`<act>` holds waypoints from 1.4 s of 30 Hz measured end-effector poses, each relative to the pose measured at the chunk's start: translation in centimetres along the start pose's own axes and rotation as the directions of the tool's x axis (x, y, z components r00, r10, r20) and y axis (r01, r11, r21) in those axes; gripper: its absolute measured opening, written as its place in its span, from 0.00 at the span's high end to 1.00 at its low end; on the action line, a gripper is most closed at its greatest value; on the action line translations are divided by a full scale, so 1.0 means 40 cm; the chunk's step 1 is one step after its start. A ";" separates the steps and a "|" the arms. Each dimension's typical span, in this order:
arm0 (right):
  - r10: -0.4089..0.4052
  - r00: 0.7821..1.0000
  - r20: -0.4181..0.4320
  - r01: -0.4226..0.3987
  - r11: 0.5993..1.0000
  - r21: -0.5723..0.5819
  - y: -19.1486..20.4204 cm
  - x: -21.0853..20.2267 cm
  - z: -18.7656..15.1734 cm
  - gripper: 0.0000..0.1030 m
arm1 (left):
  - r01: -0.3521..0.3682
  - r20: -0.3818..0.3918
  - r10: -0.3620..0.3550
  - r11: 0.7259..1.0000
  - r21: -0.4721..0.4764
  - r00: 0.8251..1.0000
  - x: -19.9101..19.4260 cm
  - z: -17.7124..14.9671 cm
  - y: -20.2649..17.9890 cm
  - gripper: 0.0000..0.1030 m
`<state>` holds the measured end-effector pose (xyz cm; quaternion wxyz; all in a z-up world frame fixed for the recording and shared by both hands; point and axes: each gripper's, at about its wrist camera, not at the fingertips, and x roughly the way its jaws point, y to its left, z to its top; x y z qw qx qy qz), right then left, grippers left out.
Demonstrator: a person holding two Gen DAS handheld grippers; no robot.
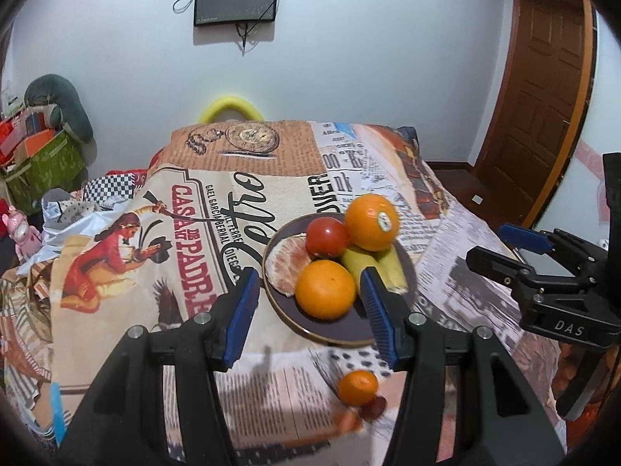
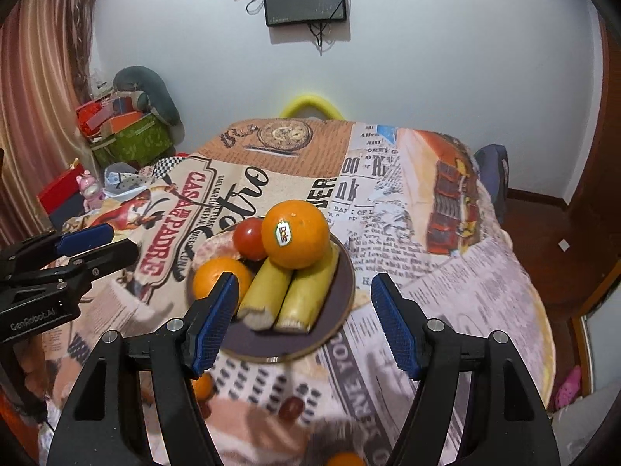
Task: Organize fruits
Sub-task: 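Open both tools and lift them away from the plate, then grasp a small mandarin with the right tool while the left tool grasps the other mandarin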
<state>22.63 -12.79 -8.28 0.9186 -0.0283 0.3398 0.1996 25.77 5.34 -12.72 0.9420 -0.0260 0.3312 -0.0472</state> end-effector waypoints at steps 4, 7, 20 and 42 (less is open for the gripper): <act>-0.007 1.000 0.021 0.007 1.000 -0.013 0.007 -0.064 -0.020 0.33 | -0.005 0.012 0.004 1.000 0.016 1.000 -0.057 -0.023 -0.027 0.42; -0.012 0.999 0.030 0.012 1.000 -0.018 0.009 -0.104 -0.040 0.31 | -0.002 0.007 0.001 1.000 0.018 1.000 -0.089 -0.042 -0.040 0.41; -0.033 0.998 -0.048 0.033 0.999 -0.008 -0.027 -0.152 -0.173 0.31 | -0.012 -0.086 0.015 0.999 0.035 0.996 -0.097 -0.144 -0.080 0.35; 0.044 0.965 -0.260 -0.021 0.996 0.091 -0.101 0.025 -0.326 0.43 | 0.026 -0.289 -0.023 1.000 0.006 0.957 0.156 -0.240 -0.093 0.42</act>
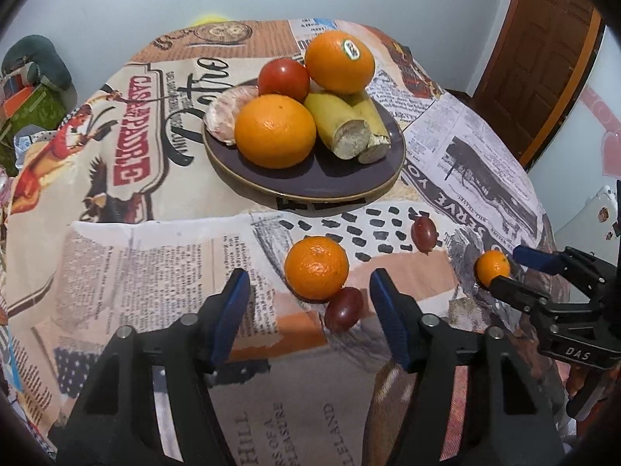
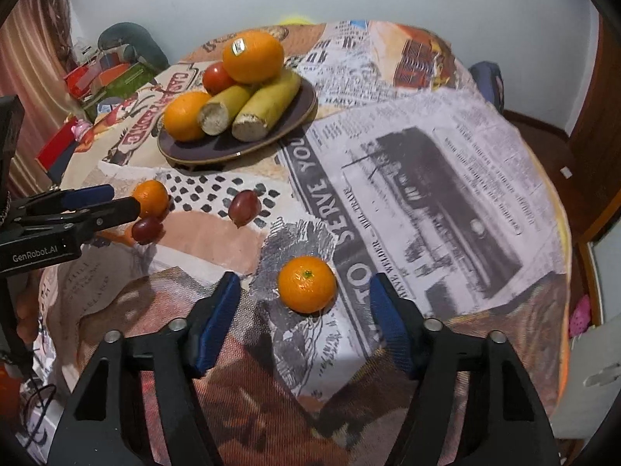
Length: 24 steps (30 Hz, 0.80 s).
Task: Organize fruits
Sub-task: 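Grasp a small mandarin with the right tool while the left tool grasps the other mandarin, then carry the mandarin to the plate with the left tool while the right tool carries its mandarin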
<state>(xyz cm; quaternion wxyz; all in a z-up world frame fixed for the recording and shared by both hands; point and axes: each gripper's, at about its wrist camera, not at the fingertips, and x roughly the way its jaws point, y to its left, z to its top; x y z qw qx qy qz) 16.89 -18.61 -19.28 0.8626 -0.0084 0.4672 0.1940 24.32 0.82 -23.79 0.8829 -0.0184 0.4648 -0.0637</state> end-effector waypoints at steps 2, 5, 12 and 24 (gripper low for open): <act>0.012 1.000 -0.020 -0.012 1.000 0.001 -0.001 0.015 -0.003 0.53 | 0.008 -0.013 -0.008 1.000 -0.003 1.000 0.016 0.002 0.002 0.44; 0.016 0.999 -0.033 -0.016 1.000 0.003 -0.005 0.027 -0.009 0.60 | 0.014 -0.023 -0.014 1.000 -0.010 1.000 0.034 0.005 0.003 0.49; 0.019 0.999 -0.032 -0.019 1.000 -0.004 -0.005 0.025 -0.009 0.69 | 0.033 -0.026 -0.033 0.999 -0.009 0.999 0.049 0.013 -0.003 0.64; 0.042 0.997 0.061 -0.039 0.998 -0.052 0.047 -0.026 0.066 0.69 | 0.024 0.062 -0.023 1.000 -0.014 0.998 -0.040 0.043 0.018 0.64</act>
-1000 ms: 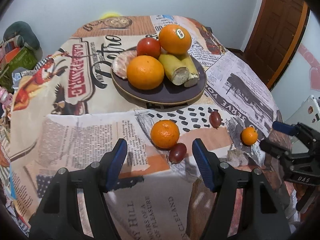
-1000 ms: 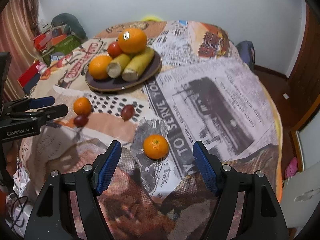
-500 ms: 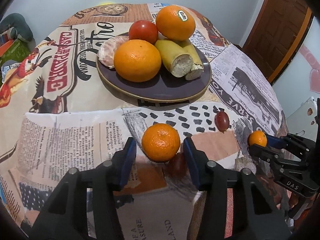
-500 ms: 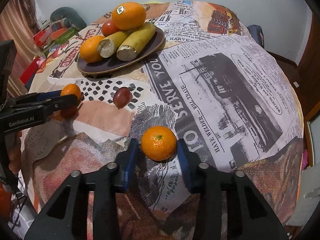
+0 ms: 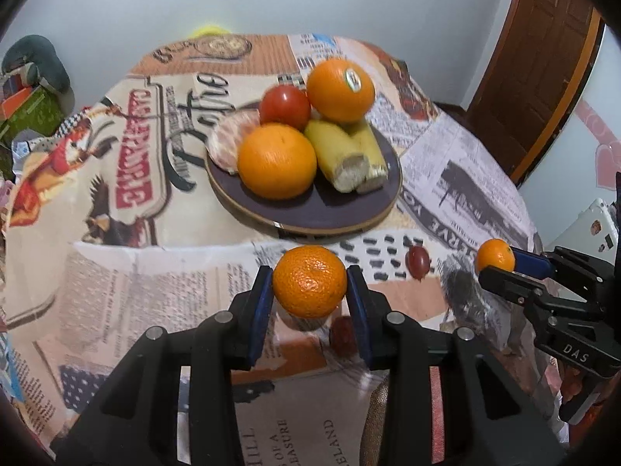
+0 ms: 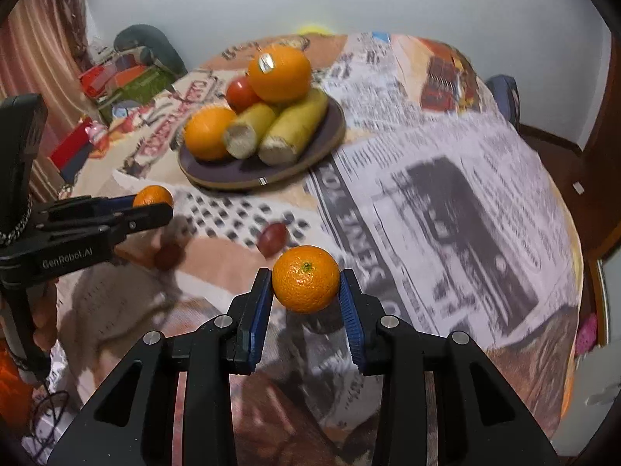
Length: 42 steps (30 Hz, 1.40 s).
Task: Organize fruits
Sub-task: 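Carry the mandarin to the plate with the left tool while the right tool carries its mandarin, then open the left tool over the plate while the right tool releases its mandarin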
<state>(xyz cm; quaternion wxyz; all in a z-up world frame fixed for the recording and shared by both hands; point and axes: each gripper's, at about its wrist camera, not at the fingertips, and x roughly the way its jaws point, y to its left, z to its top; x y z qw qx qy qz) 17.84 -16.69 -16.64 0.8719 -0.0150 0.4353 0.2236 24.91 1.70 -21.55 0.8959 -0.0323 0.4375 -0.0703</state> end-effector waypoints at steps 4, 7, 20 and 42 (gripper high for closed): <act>0.008 0.999 0.034 -0.008 1.000 -0.018 0.018 -0.002 0.039 0.69 | -0.002 0.048 0.002 1.000 -0.009 0.999 -0.034 0.034 0.015 0.64; 0.018 0.998 0.056 -0.016 1.000 -0.022 0.028 0.003 0.072 0.69 | -0.002 0.077 0.003 1.000 -0.010 0.997 -0.047 0.061 0.018 0.64; 0.038 0.988 0.149 -0.031 0.998 -0.046 0.058 0.041 0.210 0.69 | 0.017 0.141 -0.017 1.000 0.002 0.990 -0.024 0.168 0.031 0.64; 0.045 0.993 0.105 -0.042 0.999 -0.033 0.052 0.178 0.256 0.69 | 0.038 0.113 -0.038 0.999 0.001 0.993 0.130 0.268 0.062 0.64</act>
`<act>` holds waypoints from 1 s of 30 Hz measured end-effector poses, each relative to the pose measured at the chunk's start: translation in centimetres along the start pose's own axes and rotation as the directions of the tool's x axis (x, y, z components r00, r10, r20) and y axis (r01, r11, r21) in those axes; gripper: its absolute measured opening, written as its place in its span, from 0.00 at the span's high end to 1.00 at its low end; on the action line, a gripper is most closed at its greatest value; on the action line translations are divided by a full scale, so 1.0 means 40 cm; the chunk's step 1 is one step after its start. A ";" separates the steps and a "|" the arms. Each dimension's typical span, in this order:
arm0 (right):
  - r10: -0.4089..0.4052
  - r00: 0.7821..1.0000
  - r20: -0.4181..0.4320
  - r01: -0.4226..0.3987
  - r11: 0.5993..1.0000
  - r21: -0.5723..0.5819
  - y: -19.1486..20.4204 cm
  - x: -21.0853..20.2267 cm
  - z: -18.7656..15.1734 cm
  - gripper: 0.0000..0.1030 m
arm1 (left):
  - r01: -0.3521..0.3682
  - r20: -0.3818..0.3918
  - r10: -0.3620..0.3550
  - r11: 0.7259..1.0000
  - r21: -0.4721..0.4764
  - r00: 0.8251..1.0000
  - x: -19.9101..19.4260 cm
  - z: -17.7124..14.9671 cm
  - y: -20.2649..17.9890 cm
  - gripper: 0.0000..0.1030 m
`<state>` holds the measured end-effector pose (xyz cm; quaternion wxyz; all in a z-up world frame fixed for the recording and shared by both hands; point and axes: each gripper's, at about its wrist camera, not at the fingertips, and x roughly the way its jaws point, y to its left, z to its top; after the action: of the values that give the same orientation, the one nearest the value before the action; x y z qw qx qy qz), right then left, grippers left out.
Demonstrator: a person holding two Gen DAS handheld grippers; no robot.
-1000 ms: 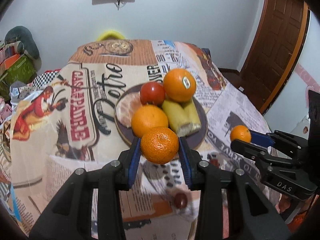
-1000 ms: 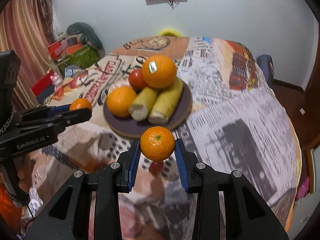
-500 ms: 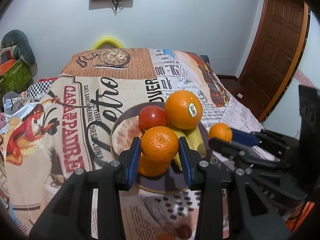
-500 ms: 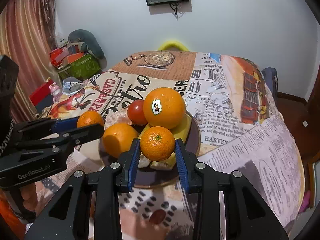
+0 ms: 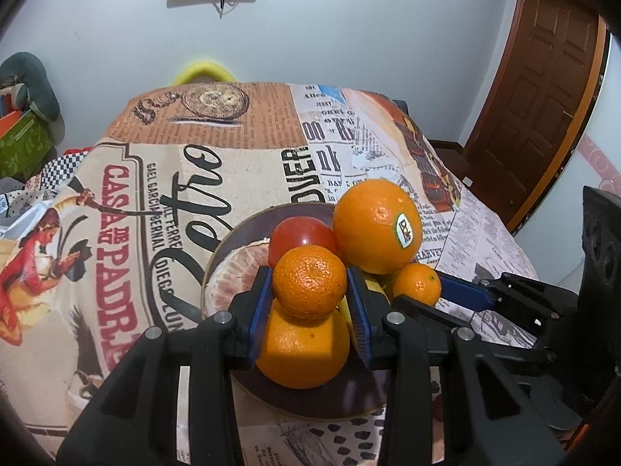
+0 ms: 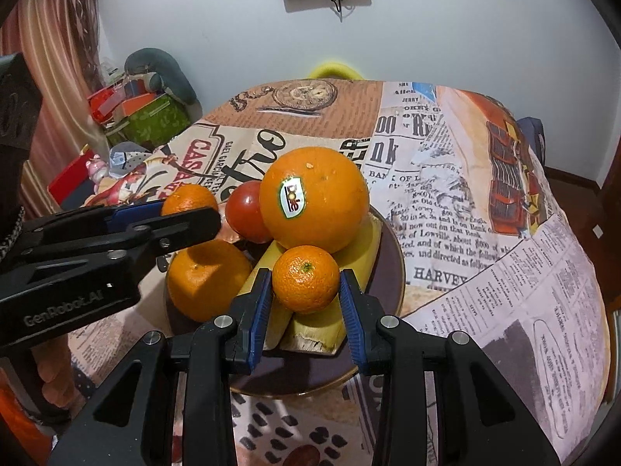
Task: Organize fruits
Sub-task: 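Open the left tool over the plate while the right tool releases its mandarin, then move both open tools back from the plate toward the red grapes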
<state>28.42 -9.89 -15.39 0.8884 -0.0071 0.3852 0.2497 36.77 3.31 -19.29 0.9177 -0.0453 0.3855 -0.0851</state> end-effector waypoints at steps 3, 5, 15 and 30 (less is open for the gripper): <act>0.007 1.000 -0.002 -0.007 1.000 0.004 -0.003 0.000 0.002 0.69 | 0.002 -0.012 -0.002 1.000 -0.004 1.000 0.014 -0.002 0.000 0.64; 0.008 1.000 -0.003 -0.008 1.000 0.003 -0.005 0.001 0.002 0.69 | 0.003 -0.010 -0.004 1.000 -0.006 1.000 0.015 -0.002 0.001 0.63; -0.001 1.000 -0.013 0.001 1.000 0.003 -0.004 -0.001 0.001 0.62 | 0.009 -0.003 -0.009 1.000 -0.010 1.000 -0.003 -0.005 0.002 0.56; -0.020 0.999 0.032 0.021 0.999 -0.027 0.030 -0.093 0.001 0.56 | -0.039 0.055 0.039 0.999 -0.004 0.998 -0.137 -0.020 -0.010 0.56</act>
<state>25.75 -10.48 -12.60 0.8967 -0.0192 0.3676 0.2458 32.37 3.95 -15.98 0.9294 -0.0417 0.3609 -0.0654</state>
